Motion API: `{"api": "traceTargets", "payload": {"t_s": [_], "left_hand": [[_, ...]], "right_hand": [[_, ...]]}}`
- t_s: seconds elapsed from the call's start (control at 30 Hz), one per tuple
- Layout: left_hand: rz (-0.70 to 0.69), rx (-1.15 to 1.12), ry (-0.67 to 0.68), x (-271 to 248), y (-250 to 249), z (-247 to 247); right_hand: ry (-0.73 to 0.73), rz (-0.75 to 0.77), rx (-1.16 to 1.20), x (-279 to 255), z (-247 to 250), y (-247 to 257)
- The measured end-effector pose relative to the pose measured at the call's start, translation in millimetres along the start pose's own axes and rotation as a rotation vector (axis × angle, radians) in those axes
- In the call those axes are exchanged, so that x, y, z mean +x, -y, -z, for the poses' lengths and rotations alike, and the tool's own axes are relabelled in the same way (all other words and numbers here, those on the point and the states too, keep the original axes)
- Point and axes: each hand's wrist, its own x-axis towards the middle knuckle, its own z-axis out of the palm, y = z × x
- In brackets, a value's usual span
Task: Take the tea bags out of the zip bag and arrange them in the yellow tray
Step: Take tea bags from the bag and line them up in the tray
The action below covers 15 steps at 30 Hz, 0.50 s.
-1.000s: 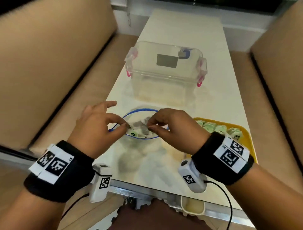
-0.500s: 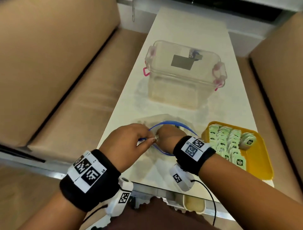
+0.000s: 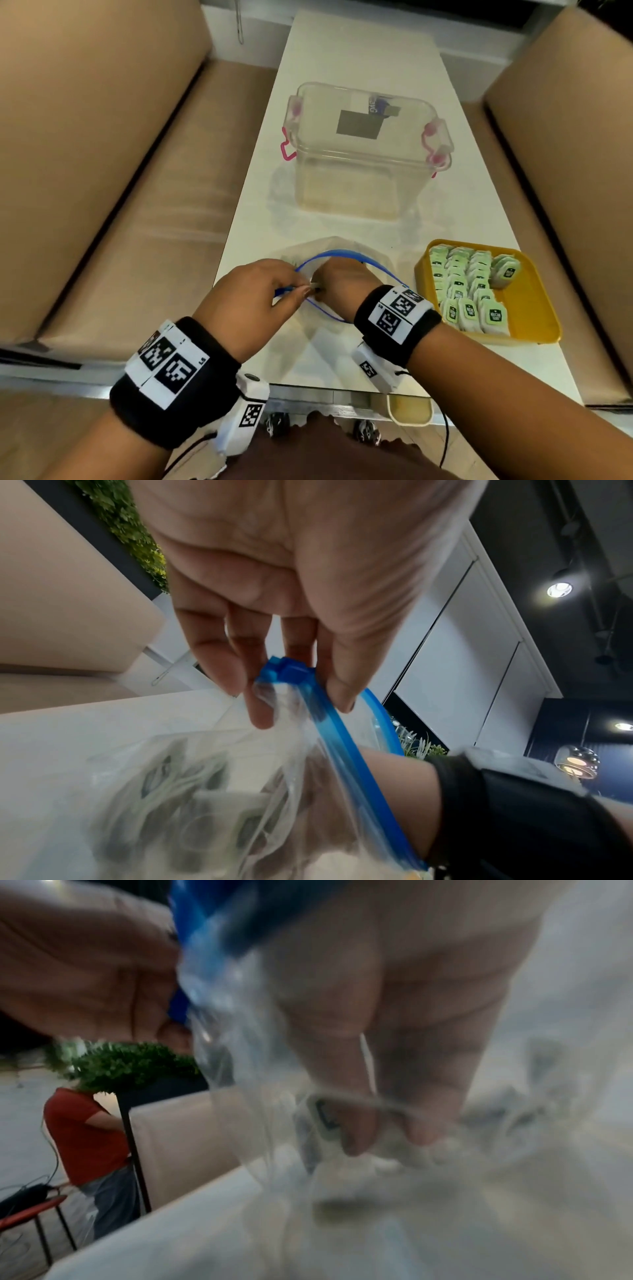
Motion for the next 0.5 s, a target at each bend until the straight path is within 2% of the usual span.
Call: {"api": "traceTargets", "payload": {"t_s": [0.07, 0.2, 0.33, 0.4, 0.5], "left_hand": [[0.003, -0.002, -0.035, 3, 1, 2], [-0.003, 0.088, -0.089, 8, 4, 8], [-0.015, 0.15, -0.133, 14, 1, 10], [-0.022, 0.174, -0.197, 17, -6, 9], [-0.105, 0.182, -0.293, 25, -25, 7]], "right_hand": [[-0.027, 0.05, -0.034, -8, 9, 0], [-0.302, 0.19, 0.056, -39, 24, -8], [-0.505, 0.172, 0.29, -64, 44, -25], [-0.551, 0.138, 0.46, -71, 53, -36], [-0.513, 0.159, 0.743, -81, 66, -52]]}}
